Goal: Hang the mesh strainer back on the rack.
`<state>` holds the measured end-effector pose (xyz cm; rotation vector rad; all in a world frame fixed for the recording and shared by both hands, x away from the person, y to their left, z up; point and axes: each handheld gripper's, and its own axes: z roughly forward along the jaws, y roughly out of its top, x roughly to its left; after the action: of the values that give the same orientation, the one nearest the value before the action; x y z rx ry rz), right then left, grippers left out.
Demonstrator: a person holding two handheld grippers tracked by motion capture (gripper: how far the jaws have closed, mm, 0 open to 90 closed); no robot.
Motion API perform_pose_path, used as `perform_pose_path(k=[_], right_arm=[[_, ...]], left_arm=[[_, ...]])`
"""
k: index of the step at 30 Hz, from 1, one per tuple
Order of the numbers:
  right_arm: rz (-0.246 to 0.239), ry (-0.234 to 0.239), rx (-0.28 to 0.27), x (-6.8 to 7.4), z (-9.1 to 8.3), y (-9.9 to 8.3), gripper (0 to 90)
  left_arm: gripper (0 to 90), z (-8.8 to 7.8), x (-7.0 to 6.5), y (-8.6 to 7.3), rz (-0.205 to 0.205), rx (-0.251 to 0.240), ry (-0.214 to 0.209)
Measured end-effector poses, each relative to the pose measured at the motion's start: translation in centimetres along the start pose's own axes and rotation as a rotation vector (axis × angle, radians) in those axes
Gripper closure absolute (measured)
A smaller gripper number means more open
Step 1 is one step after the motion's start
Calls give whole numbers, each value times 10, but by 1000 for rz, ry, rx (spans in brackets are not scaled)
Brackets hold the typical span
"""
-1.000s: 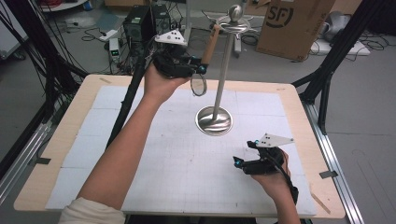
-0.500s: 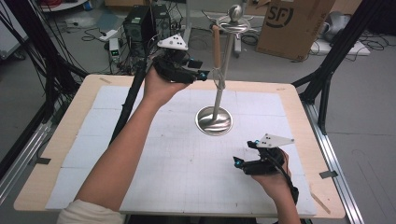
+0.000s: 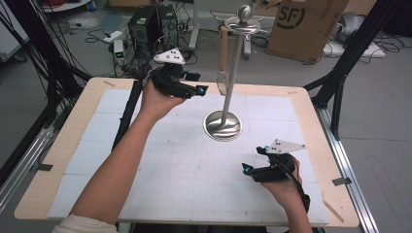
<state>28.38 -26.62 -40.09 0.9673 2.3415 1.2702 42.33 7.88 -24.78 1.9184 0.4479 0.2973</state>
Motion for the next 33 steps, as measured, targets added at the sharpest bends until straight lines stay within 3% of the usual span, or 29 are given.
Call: perform_pose_path(k=[5,18,33], right_arm=[[-1,1,2,0,0,0,161],[-2,1,7,0,1,0,161],[-2,-2,13,1,2,0,161]], left_arm=[[388,-2,-2,-6,7,5,-9],[302,-15,-5,-24,12,13,16],[276,-21,-15,-45,12,15,-13]])
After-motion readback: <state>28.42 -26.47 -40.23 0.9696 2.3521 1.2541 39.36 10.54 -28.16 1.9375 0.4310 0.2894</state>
